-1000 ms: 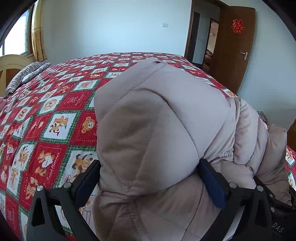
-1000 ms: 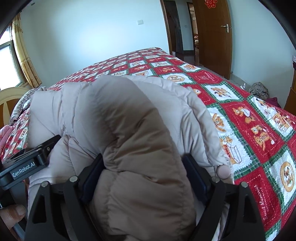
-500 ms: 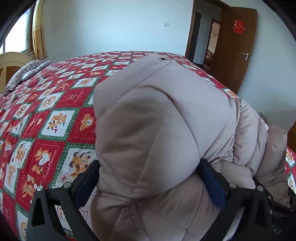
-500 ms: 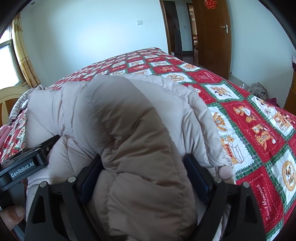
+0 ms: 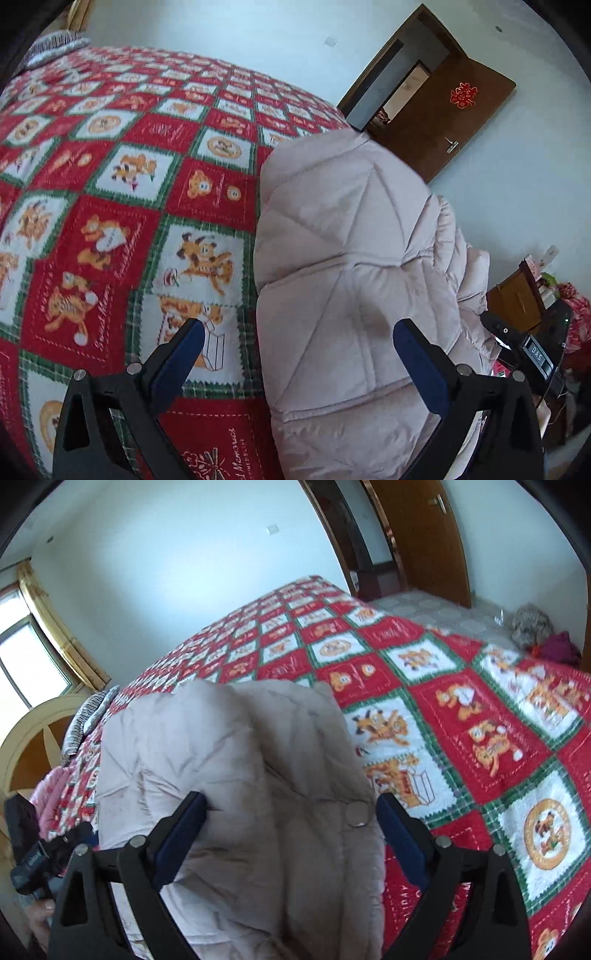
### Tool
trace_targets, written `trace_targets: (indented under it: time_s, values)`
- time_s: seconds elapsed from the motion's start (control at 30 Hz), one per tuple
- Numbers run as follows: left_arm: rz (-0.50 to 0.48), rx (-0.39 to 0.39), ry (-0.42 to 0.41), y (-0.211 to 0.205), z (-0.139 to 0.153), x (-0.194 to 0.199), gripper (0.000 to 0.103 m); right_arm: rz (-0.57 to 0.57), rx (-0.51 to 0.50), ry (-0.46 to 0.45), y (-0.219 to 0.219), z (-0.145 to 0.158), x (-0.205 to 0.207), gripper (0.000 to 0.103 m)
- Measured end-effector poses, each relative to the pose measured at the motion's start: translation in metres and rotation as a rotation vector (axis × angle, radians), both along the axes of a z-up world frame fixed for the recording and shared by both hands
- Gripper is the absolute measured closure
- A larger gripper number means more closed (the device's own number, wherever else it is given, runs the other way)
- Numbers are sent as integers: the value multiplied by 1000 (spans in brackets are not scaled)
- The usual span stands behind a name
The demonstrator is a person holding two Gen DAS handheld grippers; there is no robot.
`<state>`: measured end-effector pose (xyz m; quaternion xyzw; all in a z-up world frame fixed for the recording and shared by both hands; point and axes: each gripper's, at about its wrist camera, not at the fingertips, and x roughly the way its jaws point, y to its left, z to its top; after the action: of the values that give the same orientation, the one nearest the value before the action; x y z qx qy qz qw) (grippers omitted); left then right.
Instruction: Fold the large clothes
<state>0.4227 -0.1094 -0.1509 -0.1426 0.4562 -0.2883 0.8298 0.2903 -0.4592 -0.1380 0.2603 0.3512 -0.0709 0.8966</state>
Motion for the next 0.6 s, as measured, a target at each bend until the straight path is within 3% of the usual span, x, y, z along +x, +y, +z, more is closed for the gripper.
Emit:
trace_targets:
  time_s: [0.07,0.17,0.3,0.33,0.37,0.4,0.47,0.57,0.6]
  values:
    - [-32,-9,35,-9,-13,3,1,30,60,35,-6,-12,8,7]
    - [-80,-81,64,-22,-22,4,1,56,108,40,-9,-22,9,7]
    - [-139,-121,70,-42,-29,5,1,148,194,55,-3,-39,23,11]
    - [-155,-119,55,-47,-27,2,1,170,226,60,-2,-44,25,14]
    - [-167,-106,26,-51,-23,-2,4,187,256,53,-2,-46,26,25]
    - [-181,-85,-7,-55,-18,-8,9,207,305,46,-2,-49,25,31]
    - [-208,-48,-73,-60,-2,-20,36,231,350,18,0,-49,20,54]
    - [-210,25,-164,-56,28,-41,52,245,385,-21,7,-45,11,67]
    - [-203,48,-191,-51,37,-48,53,251,408,-36,11,-43,8,68]
